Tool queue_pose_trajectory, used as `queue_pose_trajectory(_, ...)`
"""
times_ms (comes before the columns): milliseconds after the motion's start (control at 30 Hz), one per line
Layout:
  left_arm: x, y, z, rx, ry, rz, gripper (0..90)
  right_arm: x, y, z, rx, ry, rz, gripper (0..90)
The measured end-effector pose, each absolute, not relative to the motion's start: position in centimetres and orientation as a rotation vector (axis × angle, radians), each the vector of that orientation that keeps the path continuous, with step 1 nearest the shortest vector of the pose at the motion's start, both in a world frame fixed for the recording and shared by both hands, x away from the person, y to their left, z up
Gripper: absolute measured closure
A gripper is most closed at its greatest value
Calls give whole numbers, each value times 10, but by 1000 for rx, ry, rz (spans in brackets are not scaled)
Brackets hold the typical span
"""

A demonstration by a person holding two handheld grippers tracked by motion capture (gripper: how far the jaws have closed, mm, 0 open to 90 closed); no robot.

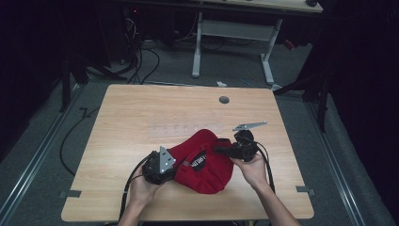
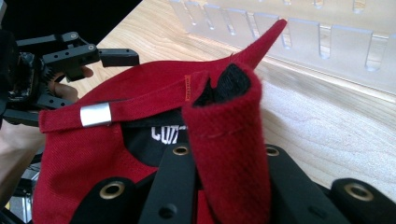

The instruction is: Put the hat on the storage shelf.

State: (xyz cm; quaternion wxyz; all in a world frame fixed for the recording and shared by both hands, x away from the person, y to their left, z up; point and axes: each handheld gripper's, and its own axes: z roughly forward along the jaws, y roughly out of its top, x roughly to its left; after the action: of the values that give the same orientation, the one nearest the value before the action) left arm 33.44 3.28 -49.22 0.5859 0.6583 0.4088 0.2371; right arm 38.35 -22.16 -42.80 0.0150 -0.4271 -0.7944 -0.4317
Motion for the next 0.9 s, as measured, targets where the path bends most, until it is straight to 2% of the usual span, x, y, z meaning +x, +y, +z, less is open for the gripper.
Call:
queue_pose_trajectory(667,321,16,-489,1633,860,531,540,384,-221,-429,-1340,-2446,-1358,840)
queue_pose_trajectory(900,321,28,-483,1602,851,453,616,383,-225,-429,-1316,-2426,-1370,835)
